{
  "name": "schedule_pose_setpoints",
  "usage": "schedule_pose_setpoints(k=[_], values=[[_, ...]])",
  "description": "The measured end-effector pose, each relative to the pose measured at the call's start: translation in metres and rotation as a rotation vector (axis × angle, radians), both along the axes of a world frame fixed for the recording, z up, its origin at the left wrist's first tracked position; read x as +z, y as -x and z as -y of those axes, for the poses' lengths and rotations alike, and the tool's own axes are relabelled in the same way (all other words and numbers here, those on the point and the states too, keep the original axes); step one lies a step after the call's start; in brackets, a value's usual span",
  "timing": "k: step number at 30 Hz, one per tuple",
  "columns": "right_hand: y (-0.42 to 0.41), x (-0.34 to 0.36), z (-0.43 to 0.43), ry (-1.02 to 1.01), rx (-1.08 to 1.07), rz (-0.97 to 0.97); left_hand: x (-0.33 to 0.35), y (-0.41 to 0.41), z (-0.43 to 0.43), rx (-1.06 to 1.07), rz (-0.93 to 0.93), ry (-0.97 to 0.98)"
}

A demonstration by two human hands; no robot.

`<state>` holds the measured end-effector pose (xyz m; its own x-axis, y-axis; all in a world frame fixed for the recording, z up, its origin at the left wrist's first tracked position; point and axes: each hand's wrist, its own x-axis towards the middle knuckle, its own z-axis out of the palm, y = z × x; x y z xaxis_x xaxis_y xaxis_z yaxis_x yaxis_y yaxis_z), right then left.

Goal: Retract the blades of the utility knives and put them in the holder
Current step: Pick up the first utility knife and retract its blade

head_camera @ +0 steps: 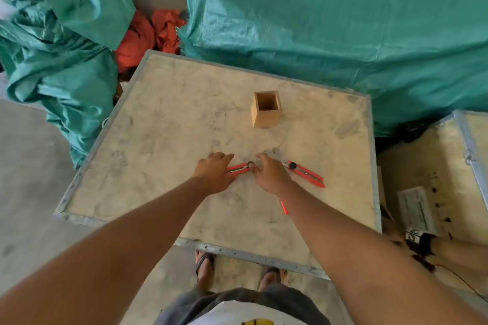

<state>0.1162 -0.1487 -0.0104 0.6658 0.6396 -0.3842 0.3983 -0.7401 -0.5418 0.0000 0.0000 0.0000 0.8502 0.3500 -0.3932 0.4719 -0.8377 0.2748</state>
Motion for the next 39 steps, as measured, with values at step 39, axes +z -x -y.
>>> schedule_pose_setpoints(k=[39], values=[[-0.069, 0.104, 0.041, -0.646, -0.234, -0.458, 0.059, 0.009, 0.095, 0.468, 0.561, 0.788]])
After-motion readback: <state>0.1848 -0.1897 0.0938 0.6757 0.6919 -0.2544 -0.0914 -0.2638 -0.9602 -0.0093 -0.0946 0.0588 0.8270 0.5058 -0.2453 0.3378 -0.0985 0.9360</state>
